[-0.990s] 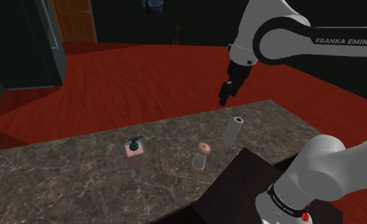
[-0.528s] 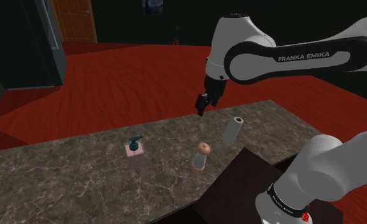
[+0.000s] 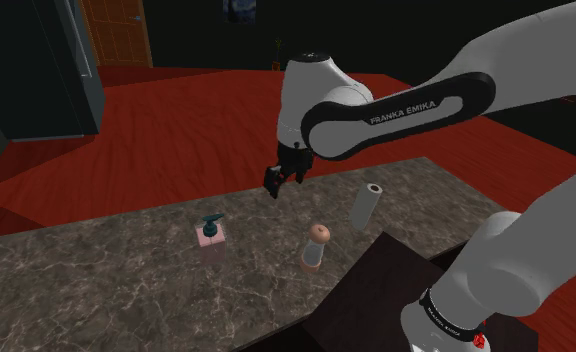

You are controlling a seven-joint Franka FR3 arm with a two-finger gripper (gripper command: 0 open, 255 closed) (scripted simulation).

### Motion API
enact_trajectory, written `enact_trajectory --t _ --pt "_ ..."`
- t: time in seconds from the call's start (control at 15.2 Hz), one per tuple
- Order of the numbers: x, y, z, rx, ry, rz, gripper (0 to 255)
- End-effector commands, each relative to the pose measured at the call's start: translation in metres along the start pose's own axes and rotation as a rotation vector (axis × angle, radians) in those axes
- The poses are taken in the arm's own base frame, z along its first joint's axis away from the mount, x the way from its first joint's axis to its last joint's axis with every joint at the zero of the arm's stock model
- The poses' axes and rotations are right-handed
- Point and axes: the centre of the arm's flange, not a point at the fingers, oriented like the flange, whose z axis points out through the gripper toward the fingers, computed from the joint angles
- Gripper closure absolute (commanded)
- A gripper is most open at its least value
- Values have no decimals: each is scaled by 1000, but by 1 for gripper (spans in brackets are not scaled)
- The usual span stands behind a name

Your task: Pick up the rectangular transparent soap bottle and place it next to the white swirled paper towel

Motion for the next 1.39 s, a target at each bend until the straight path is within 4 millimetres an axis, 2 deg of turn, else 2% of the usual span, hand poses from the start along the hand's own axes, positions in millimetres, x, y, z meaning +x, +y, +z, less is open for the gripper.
enact_trajectory --t 0.0,1.06,1.32 --pt "13 -15 15 1 4 15 0" --pt "130 -144 131 -3 30 117 0" --pt "134 -148 150 -3 31 120 0"
